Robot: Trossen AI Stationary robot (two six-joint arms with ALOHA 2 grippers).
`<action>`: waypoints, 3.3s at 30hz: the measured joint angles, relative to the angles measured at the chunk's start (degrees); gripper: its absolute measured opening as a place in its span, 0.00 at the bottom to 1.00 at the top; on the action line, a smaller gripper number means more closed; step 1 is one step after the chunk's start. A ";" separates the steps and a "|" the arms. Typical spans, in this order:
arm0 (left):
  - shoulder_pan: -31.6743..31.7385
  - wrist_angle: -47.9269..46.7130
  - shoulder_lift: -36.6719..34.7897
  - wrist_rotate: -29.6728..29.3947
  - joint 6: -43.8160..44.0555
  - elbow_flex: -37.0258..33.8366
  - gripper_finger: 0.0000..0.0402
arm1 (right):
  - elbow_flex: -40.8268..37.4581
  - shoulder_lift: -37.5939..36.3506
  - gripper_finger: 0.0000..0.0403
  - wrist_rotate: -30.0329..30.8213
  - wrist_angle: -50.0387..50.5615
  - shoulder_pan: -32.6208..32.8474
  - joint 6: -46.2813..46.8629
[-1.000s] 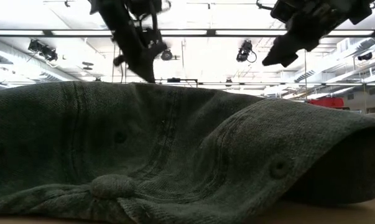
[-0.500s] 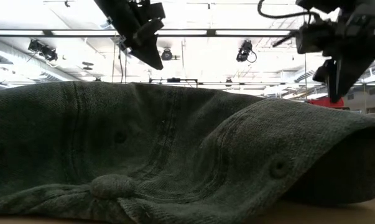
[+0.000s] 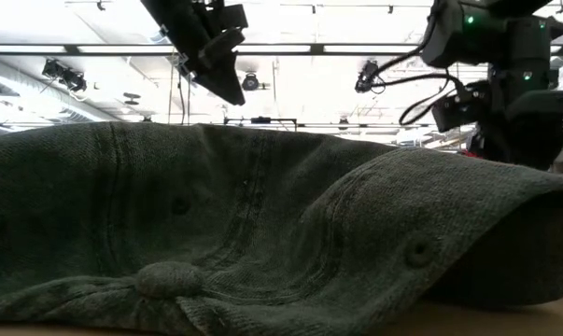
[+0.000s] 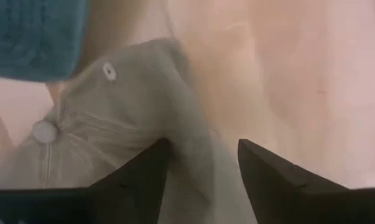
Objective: Pick & Place hat
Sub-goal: Put the right brown cap into the left transparent bin
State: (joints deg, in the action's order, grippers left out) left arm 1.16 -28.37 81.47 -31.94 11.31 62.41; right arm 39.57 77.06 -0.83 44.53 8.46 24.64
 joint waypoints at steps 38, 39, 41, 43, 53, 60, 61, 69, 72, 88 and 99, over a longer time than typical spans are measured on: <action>-0.01 -0.17 0.00 0.07 1.46 0.00 0.31 | 32.41 1.61 0.01 43.40 -8.61 -1.81 -71.90; -0.01 -0.19 0.00 0.07 1.46 0.00 0.31 | 32.39 1.63 0.01 43.34 -9.68 -2.74 -72.69; -0.01 -0.19 0.00 0.07 1.46 0.00 0.31 | 32.39 1.61 0.01 42.78 -11.28 -4.99 -73.07; -0.01 -0.19 0.00 0.06 1.46 0.00 0.31 | 32.01 1.61 0.01 38.54 -11.10 -7.56 -73.17; -0.01 -0.19 0.00 0.06 1.49 0.00 0.31 | 19.10 1.63 0.01 19.31 -17.01 -15.21 -89.18; -0.01 -0.19 0.00 0.07 1.53 -0.01 0.31 | 8.86 1.61 0.03 12.54 -29.14 -15.47 -95.03; -0.01 -0.19 0.00 0.06 1.53 0.00 0.31 | 7.97 1.61 0.03 12.06 -29.64 -15.46 -93.39; -0.01 -0.19 0.00 0.07 1.55 -0.02 0.31 | 6.45 1.61 0.16 11.70 -30.85 -15.49 -76.94; -0.01 -0.19 0.00 0.07 1.57 -0.02 0.31 | 6.45 1.61 0.21 11.76 -30.93 -15.47 -74.61; -7.34 -15.27 -1.89 10.15 8.94 -0.07 0.31 | 10.99 1.61 0.39 19.51 -31.69 -0.81 -52.12; -22.17 -27.10 -1.20 24.74 28.85 -0.07 0.31 | 10.14 1.59 0.39 14.72 -39.88 6.09 -32.49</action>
State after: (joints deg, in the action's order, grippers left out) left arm -21.01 -55.47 80.27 -7.20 40.16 62.35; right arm 49.71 78.65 13.89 4.64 14.56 -7.86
